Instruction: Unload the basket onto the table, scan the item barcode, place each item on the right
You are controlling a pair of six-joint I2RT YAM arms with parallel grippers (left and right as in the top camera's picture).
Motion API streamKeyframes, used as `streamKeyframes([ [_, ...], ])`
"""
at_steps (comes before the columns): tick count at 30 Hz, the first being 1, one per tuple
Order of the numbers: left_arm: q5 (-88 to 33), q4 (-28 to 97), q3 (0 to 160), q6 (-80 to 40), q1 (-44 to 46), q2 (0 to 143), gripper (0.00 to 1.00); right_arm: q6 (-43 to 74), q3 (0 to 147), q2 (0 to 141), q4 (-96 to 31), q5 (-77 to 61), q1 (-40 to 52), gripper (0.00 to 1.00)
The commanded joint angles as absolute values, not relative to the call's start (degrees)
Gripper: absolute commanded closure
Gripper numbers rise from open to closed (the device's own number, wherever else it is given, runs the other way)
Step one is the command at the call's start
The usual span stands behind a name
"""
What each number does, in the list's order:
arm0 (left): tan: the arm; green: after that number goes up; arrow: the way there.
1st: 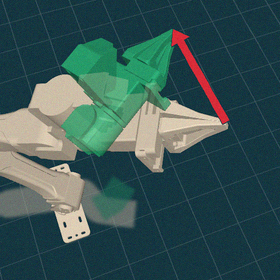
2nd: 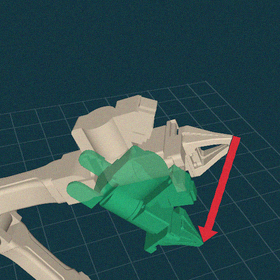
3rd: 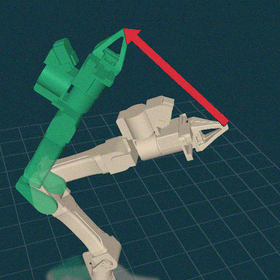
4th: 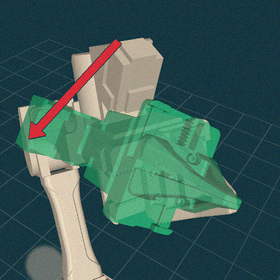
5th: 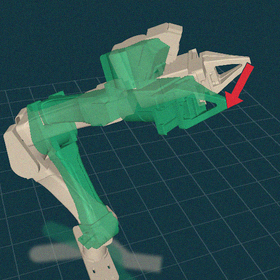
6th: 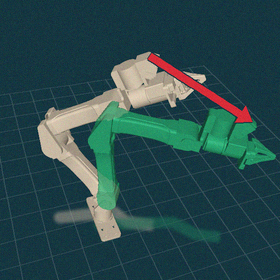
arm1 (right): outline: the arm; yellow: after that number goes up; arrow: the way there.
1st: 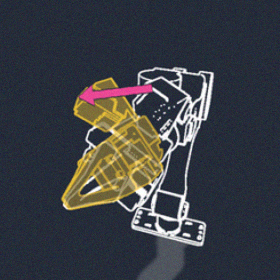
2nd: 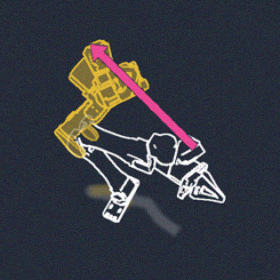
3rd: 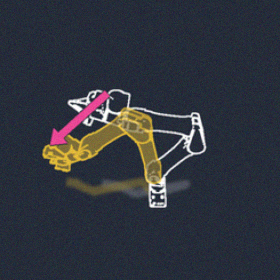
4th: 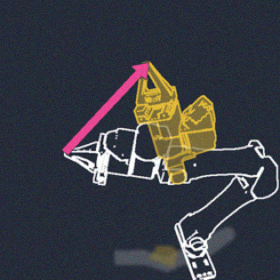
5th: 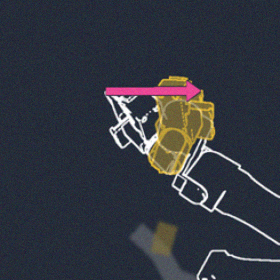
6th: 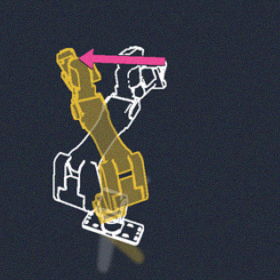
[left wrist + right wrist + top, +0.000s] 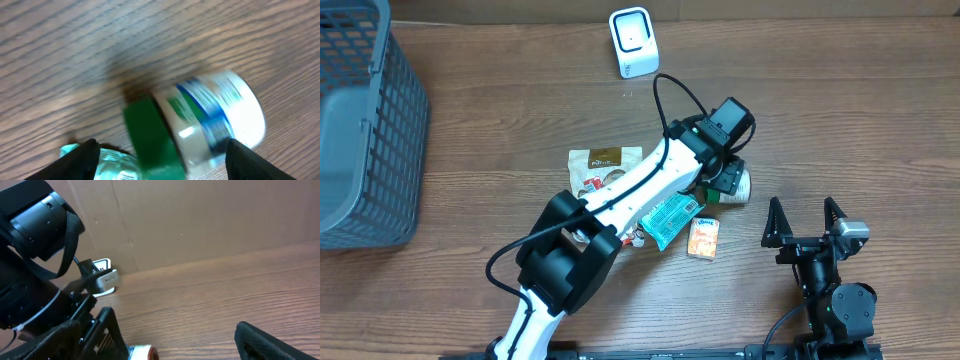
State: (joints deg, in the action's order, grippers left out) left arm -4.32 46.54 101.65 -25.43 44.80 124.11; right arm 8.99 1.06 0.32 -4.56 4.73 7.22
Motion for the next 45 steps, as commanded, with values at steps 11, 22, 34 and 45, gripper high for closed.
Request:
streamKeyframes([
  [11,-32.5,49.9,110.6,-36.5,31.2,123.2,0.06,8.8,0.5,0.2,-4.3,5.0,7.0,0.0],
  [22,-43.8,56.8,110.4,-38.2,25.6,123.2,0.23,8.8,0.5,0.2,-4.3,5.0,7.0,0.0],
  [34,-16.6,70.7,110.4,-42.5,22.4,123.2,0.13,8.8,0.5,0.2,-4.3,5.0,7.0,0.0],
  [45,-13.9,78.7,110.4,-32.7,6.8,123.2,0.11,8.8,0.5,0.2,-4.3,5.0,7.0,0.0],
])
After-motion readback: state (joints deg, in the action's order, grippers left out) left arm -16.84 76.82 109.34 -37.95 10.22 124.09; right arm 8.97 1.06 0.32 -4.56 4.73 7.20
